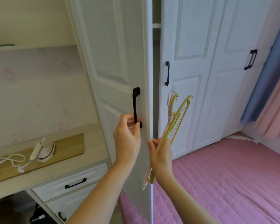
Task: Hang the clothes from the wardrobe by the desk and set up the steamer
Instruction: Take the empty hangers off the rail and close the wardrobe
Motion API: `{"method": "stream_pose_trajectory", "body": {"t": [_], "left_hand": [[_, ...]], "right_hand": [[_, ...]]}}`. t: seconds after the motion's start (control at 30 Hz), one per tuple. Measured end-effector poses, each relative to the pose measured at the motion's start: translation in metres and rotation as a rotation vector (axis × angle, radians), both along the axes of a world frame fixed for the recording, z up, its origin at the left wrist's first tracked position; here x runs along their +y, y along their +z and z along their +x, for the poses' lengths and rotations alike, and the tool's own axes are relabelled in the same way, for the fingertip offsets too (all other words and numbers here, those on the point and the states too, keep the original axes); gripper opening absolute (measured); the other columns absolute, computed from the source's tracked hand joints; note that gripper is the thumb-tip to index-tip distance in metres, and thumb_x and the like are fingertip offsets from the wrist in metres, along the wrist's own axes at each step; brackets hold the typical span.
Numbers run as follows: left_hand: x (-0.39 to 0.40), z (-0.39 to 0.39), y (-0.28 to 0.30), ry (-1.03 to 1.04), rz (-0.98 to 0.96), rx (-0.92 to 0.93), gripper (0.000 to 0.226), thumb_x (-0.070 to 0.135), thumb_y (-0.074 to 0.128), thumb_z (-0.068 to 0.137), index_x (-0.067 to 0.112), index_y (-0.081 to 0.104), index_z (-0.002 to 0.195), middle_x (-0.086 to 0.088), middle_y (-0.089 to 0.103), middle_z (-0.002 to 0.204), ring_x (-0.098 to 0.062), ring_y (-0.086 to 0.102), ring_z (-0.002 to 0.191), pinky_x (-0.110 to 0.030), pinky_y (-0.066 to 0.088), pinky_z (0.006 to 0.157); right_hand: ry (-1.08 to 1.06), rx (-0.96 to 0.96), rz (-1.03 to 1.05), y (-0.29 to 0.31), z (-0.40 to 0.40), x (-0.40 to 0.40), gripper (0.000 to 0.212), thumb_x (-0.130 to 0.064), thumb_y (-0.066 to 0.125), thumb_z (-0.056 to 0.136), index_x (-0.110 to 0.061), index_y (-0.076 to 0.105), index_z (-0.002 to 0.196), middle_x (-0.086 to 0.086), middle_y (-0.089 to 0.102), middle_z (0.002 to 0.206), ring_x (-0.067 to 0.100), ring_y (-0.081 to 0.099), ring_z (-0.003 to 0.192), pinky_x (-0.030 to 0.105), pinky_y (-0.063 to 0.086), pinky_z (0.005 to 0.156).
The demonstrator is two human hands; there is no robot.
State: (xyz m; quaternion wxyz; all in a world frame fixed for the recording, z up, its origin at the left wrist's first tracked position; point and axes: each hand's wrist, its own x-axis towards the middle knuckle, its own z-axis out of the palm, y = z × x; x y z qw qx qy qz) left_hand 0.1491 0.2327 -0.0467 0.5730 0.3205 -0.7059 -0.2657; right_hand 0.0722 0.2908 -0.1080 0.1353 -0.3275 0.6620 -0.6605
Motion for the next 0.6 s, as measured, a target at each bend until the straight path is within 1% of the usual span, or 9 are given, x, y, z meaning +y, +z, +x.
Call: {"method": "stream_pose_trajectory", "body": {"t": [0.1, 0.17, 0.2, 0.3, 0.37, 0.4, 0.5, 0.53, 0.6], "left_hand": [[-0.005, -0.012, 0.001, -0.023, -0.018, -0.036, 0.016, 0.010, 0.066, 0.089, 0.015, 0.060, 0.103, 0.004, 0.068, 0.096, -0.003, 0.065, 0.086, -0.007, 0.049, 0.075], [-0.013, -0.019, 0.003, -0.045, -0.036, -0.080, 0.016, 0.013, 0.068, 0.088, 0.016, 0.060, 0.102, 0.005, 0.068, 0.095, -0.005, 0.065, 0.084, -0.009, 0.050, 0.073], [-0.018, -0.022, 0.003, -0.051, -0.059, -0.122, 0.017, 0.016, 0.069, 0.087, 0.018, 0.061, 0.102, 0.007, 0.067, 0.093, -0.005, 0.064, 0.083, -0.012, 0.052, 0.072], [-0.038, -0.027, 0.010, -0.091, -0.169, -0.262, 0.018, 0.026, 0.072, 0.085, 0.022, 0.062, 0.100, 0.015, 0.065, 0.088, -0.005, 0.062, 0.081, -0.029, 0.055, 0.072], [-0.052, -0.032, 0.014, -0.119, -0.268, -0.348, 0.019, 0.028, 0.071, 0.085, 0.022, 0.064, 0.102, 0.017, 0.064, 0.088, -0.005, 0.060, 0.086, -0.032, 0.054, 0.074], [-0.058, -0.037, 0.016, -0.132, -0.309, -0.376, 0.019, 0.028, 0.070, 0.086, 0.021, 0.065, 0.103, 0.018, 0.063, 0.089, -0.006, 0.059, 0.088, -0.032, 0.054, 0.075], [-0.077, -0.055, 0.019, -0.158, -0.431, -0.410, 0.018, 0.024, 0.070, 0.086, 0.016, 0.068, 0.103, 0.011, 0.066, 0.094, -0.011, 0.057, 0.096, -0.033, 0.053, 0.077], [-0.084, -0.061, 0.019, -0.150, -0.511, -0.429, 0.020, 0.022, 0.070, 0.086, 0.014, 0.068, 0.104, 0.006, 0.066, 0.098, -0.015, 0.056, 0.099, -0.034, 0.053, 0.080], [-0.100, -0.071, 0.018, -0.113, -0.732, -0.500, 0.024, 0.016, 0.069, 0.086, 0.009, 0.068, 0.108, -0.002, 0.065, 0.109, -0.023, 0.054, 0.108, -0.037, 0.050, 0.089]], "right_hand": [[-0.012, 0.009, 0.001, 0.000, -0.015, -0.003, 0.014, -0.019, 0.055, 0.095, -0.016, 0.044, 0.087, 0.003, 0.058, 0.084, 0.014, 0.057, 0.075, 0.010, 0.045, 0.060], [-0.030, 0.028, 0.005, -0.001, -0.025, -0.008, 0.016, -0.020, 0.054, 0.096, -0.019, 0.042, 0.085, 0.003, 0.059, 0.085, 0.016, 0.058, 0.076, 0.012, 0.045, 0.060], [-0.042, 0.037, 0.011, -0.002, -0.030, -0.010, 0.017, -0.021, 0.054, 0.096, -0.021, 0.041, 0.084, 0.003, 0.059, 0.085, 0.017, 0.058, 0.077, 0.013, 0.045, 0.059], [-0.077, 0.059, 0.030, -0.003, -0.046, -0.019, 0.018, -0.022, 0.052, 0.097, -0.022, 0.040, 0.083, 0.005, 0.058, 0.084, 0.020, 0.058, 0.076, 0.019, 0.045, 0.058], [-0.095, 0.045, 0.036, -0.004, -0.057, -0.026, 0.018, -0.021, 0.051, 0.097, -0.020, 0.040, 0.083, 0.008, 0.057, 0.084, 0.025, 0.058, 0.076, 0.025, 0.045, 0.060], [-0.105, 0.031, 0.034, -0.004, -0.063, -0.030, 0.018, -0.021, 0.051, 0.097, -0.018, 0.040, 0.083, 0.009, 0.057, 0.085, 0.026, 0.057, 0.076, 0.026, 0.045, 0.060], [-0.151, 0.000, 0.044, -0.006, -0.084, -0.042, 0.020, -0.021, 0.055, 0.095, -0.013, 0.041, 0.084, 0.003, 0.055, 0.079, 0.019, 0.055, 0.071, 0.020, 0.040, 0.057], [-0.173, -0.012, 0.055, -0.007, -0.092, -0.047, 0.023, -0.022, 0.058, 0.094, -0.010, 0.042, 0.082, -0.001, 0.054, 0.074, 0.016, 0.053, 0.068, 0.019, 0.038, 0.057], [-0.227, -0.028, 0.079, -0.007, -0.108, -0.056, 0.030, -0.026, 0.062, 0.090, -0.009, 0.042, 0.076, -0.006, 0.047, 0.064, 0.011, 0.048, 0.058, 0.017, 0.035, 0.054]]}}
